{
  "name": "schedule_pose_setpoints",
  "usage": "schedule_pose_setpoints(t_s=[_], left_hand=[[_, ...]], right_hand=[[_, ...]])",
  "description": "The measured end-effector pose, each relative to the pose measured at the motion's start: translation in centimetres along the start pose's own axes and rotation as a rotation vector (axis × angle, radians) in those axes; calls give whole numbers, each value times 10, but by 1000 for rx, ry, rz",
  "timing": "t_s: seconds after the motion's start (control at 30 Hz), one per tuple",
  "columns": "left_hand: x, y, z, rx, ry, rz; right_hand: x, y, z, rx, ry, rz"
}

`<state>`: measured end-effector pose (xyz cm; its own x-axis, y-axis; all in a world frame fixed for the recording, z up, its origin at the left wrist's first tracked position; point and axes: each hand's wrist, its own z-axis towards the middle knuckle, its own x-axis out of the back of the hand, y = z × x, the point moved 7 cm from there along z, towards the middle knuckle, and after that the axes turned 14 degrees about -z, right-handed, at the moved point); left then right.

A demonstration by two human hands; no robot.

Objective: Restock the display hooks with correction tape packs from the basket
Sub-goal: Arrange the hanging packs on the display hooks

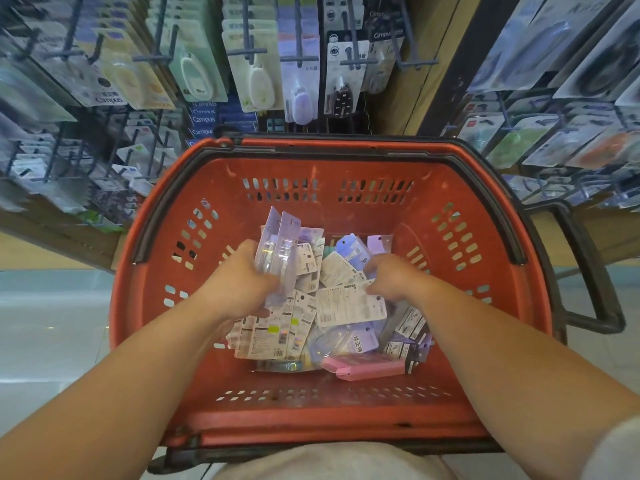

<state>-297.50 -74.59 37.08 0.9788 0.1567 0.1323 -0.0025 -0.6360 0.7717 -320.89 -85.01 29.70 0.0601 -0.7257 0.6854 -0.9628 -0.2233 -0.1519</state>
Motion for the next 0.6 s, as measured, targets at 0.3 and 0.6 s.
schedule_pose_setpoints(t_s=[0.3,0.6], left_hand=[[-7,9,-7,-107,11,-9],[-23,18,-14,-211,-167,-220]], right_hand=[[78,-42,-63,236,81,646],[88,-44,-88,361,-17,846]])
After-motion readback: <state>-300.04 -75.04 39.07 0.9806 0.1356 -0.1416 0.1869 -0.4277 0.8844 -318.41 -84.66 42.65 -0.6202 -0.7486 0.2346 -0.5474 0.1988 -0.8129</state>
